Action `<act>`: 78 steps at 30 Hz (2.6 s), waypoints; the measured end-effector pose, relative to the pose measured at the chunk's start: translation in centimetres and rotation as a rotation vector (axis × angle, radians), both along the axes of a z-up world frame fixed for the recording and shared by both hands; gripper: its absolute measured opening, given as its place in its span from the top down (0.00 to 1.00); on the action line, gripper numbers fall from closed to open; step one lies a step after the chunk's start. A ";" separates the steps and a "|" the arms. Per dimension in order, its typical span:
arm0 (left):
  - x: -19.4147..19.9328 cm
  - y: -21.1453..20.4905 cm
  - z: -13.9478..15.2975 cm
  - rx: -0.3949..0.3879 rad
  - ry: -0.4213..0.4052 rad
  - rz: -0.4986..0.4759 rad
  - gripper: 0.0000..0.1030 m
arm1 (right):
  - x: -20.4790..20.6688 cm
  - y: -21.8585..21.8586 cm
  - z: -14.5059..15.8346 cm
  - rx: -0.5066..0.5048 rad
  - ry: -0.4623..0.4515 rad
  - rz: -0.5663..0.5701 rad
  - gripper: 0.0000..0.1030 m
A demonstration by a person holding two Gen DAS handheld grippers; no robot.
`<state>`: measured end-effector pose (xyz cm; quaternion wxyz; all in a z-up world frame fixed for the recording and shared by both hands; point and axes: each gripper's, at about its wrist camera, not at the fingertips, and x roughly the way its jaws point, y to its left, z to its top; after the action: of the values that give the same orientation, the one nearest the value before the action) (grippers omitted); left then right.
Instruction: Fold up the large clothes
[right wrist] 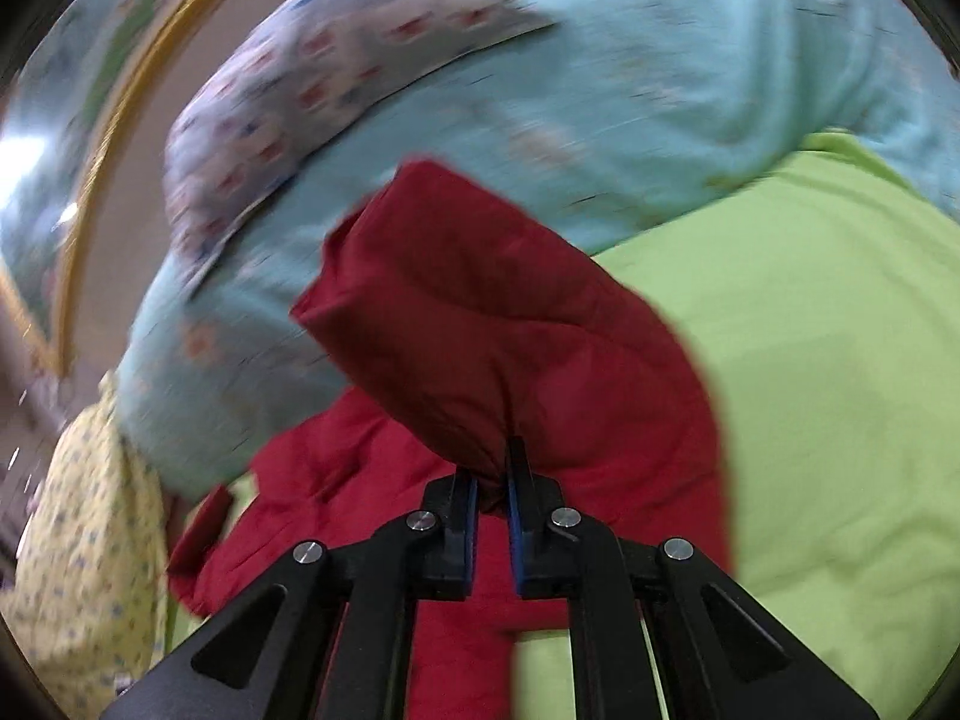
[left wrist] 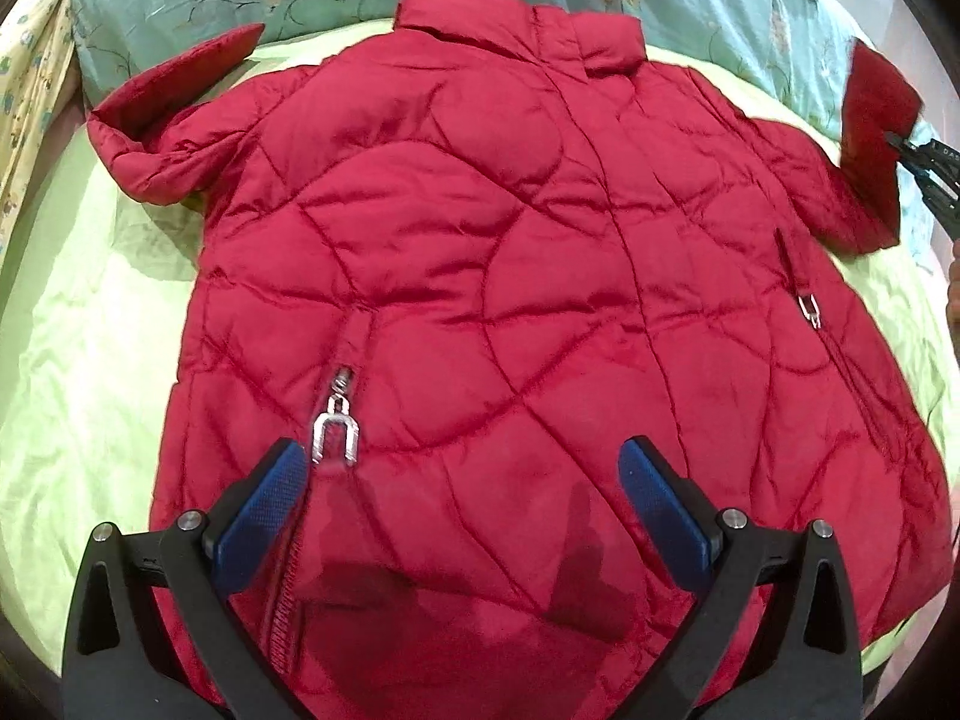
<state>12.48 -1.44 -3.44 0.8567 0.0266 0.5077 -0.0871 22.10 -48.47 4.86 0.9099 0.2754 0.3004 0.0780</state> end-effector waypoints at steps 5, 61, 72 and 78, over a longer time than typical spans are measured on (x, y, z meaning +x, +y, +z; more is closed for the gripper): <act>1.2 1.9 0.5 -0.077 0.011 0.030 0.00 | 1.9 8.3 -0.2 0.005 0.016 0.181 0.93; 13.4 8.8 1.9 -0.343 -0.021 0.047 0.73 | 5.0 17.1 -11.3 -0.299 0.263 0.184 0.66; 12.6 3.3 4.4 -0.300 -0.103 -0.085 0.73 | 4.9 17.5 -11.6 -0.305 0.258 0.171 0.65; 15.3 3.0 -2.1 -0.249 -0.012 -0.047 0.74 | 2.5 18.9 -8.5 -0.335 0.167 0.179 0.63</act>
<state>27.74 1.54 -5.58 0.8542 -0.0677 0.4869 -0.1694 24.63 -29.58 -3.64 0.9043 0.0981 0.4067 0.0846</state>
